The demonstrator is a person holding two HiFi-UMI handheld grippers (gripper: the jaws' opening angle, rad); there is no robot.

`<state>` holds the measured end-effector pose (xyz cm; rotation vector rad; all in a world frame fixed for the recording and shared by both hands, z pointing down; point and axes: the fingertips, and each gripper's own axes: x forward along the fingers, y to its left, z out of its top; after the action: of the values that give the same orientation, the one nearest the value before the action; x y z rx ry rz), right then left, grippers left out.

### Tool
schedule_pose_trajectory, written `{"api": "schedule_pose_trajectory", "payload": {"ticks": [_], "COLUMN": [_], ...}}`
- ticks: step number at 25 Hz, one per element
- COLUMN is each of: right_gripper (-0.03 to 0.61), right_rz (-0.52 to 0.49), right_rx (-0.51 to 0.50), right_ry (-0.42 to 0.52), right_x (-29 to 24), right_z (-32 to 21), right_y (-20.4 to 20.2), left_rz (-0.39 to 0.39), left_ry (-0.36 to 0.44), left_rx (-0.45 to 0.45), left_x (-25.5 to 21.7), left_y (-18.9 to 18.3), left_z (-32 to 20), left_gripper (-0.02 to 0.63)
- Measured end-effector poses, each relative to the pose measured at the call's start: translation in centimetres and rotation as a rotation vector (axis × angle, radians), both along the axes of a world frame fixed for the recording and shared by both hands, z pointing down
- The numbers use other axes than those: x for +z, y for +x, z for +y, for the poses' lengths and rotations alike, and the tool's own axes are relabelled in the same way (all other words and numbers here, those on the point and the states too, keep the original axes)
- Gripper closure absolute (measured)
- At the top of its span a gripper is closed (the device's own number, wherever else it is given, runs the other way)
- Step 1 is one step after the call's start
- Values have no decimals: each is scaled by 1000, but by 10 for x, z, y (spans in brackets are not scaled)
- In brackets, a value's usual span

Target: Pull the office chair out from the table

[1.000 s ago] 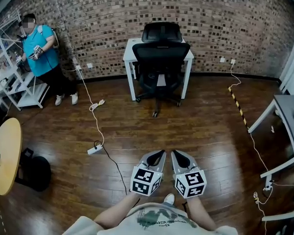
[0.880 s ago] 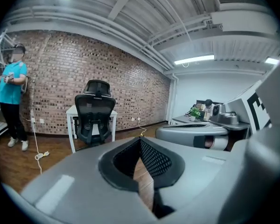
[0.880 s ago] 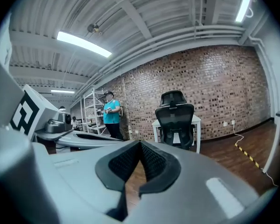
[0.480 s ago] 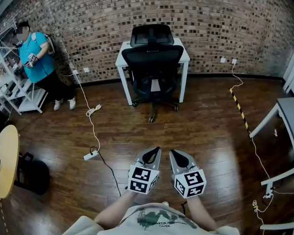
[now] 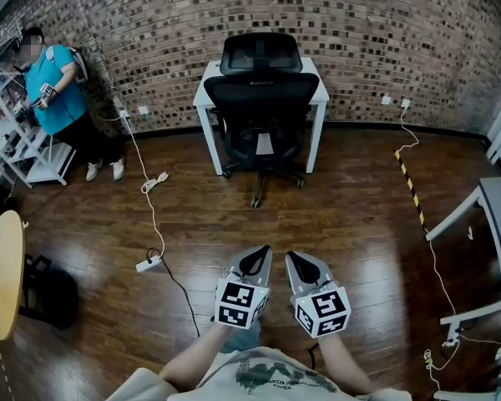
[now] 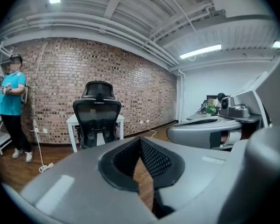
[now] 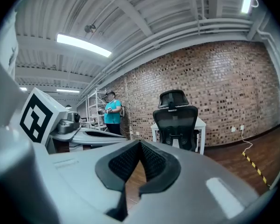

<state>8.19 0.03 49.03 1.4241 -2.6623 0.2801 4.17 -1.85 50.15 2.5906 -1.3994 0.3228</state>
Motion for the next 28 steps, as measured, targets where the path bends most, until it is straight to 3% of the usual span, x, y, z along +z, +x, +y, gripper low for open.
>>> {"api": "schedule_pose_trajectory", "payload": {"ticks": [13, 28], "right_gripper": [578, 578], "right_rz": [67, 94], "right_rx": [50, 72], "right_ry": [-14, 37], "right_x": [-9, -27], "right_z": [-140, -248], "right_y": [-38, -84], "left_rz": [83, 127], "left_ry": [-32, 26], "left_rx": [90, 135], "left_x": [-8, -30], "left_y": [-22, -67], "left_z": [-135, -244], "left_gripper": [601, 601]}}
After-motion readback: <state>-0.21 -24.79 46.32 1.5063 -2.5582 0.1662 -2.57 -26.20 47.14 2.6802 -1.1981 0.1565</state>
